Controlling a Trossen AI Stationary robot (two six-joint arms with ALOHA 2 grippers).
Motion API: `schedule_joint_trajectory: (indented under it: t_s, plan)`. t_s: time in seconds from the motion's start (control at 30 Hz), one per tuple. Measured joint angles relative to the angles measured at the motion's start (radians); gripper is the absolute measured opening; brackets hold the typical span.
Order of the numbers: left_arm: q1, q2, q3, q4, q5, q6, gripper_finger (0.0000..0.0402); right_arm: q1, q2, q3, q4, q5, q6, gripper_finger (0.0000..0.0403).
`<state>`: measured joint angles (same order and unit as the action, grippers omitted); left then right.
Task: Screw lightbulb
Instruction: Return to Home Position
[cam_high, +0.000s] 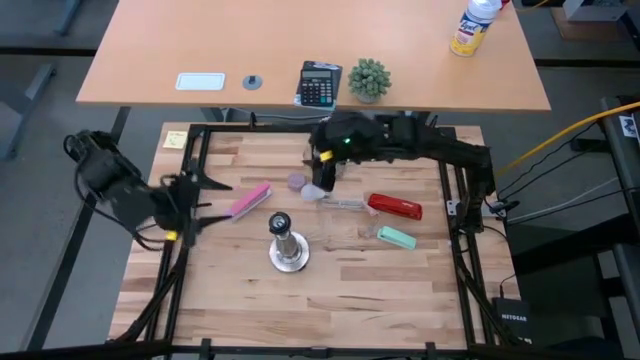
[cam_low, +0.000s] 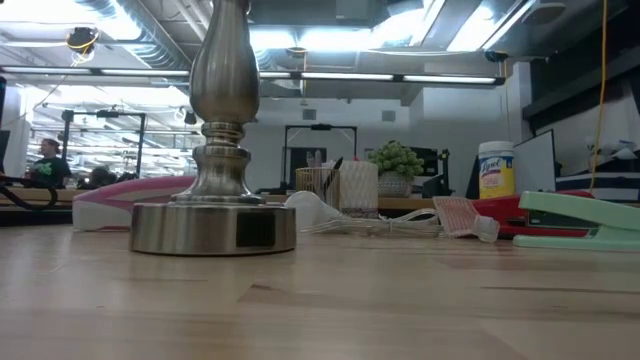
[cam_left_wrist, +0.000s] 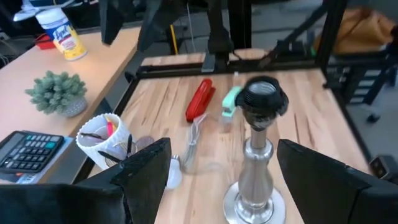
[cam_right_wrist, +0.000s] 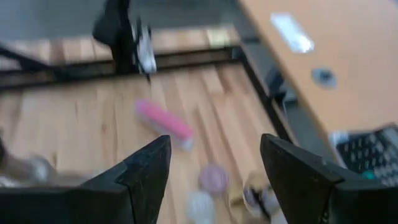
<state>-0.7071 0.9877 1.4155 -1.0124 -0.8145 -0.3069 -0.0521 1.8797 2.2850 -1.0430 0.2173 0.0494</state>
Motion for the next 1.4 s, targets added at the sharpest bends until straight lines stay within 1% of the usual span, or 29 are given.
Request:
schedule_joint_trajectory:
  t_s: [0.1,0.3,0.4,0.47,0.57,0.67,0.73,0.8,0.9,1.0,1.1,1.23,1.4]
  plan:
    - [0.000,-0.051,0.000,0.000,0.000,0.000,0.0285,0.000,0.000,0.047,0.067,0.000,0.000,0.0253]
    - [0.000,-0.112,0.000,0.000,0.000,0.020,0.0285,-0.001,0.002,0.049,0.290,0.000,-0.004,0.0253]
    - [0.000,-0.128,0.000,-0.003,0.000,0.069,0.0285,-0.001,0.000,0.049,0.326,0.000,0.032,0.0253]
    - [0.000,-0.139,0.000,-0.004,0.000,0.126,0.0285,0.001,-0.010,0.049,0.301,-0.005,0.079,0.0253]
    - [0.000,-0.152,0.000,-0.011,0.000,0.180,0.0285,0.006,-0.040,0.048,0.225,-0.080,0.107,0.0253]
    - [0.000,-0.172,0.000,-0.051,0.003,0.180,0.0285,0.008,-0.071,0.049,0.140,-0.163,0.113,0.0253]
    - [0.000,-0.190,0.000,-0.099,0.005,0.163,0.0285,0.018,-0.090,0.049,0.087,-0.194,0.123,0.0253]
    - [0.001,-0.210,0.000,-0.148,0.020,0.130,0.0285,0.032,-0.110,0.048,0.039,-0.185,0.122,0.0253]
    - [0.001,-0.248,-0.020,-0.176,0.102,0.086,0.0285,0.064,-0.140,0.048,-0.010,-0.138,0.104,0.0253]
    - [0.001,-0.297,-0.083,-0.142,0.176,0.097,0.0285,0.099,-0.143,0.049,-0.035,-0.087,0.089,0.0253]
    - [0.001,-0.357,-0.177,-0.070,0.205,0.101,0.0285,0.127,-0.137,0.038,-0.049,-0.053,0.073,0.0253]
    - [0.001,-0.439,-0.339,0.059,0.215,0.102,0.0285,0.146,-0.140,0.009,-0.051,-0.051,0.078,0.0253]
    - [0.001,-0.539,-0.553,0.272,0.328,0.134,0.0285,0.171,-0.138,-0.023,-0.058,-0.051,0.105,0.0253]
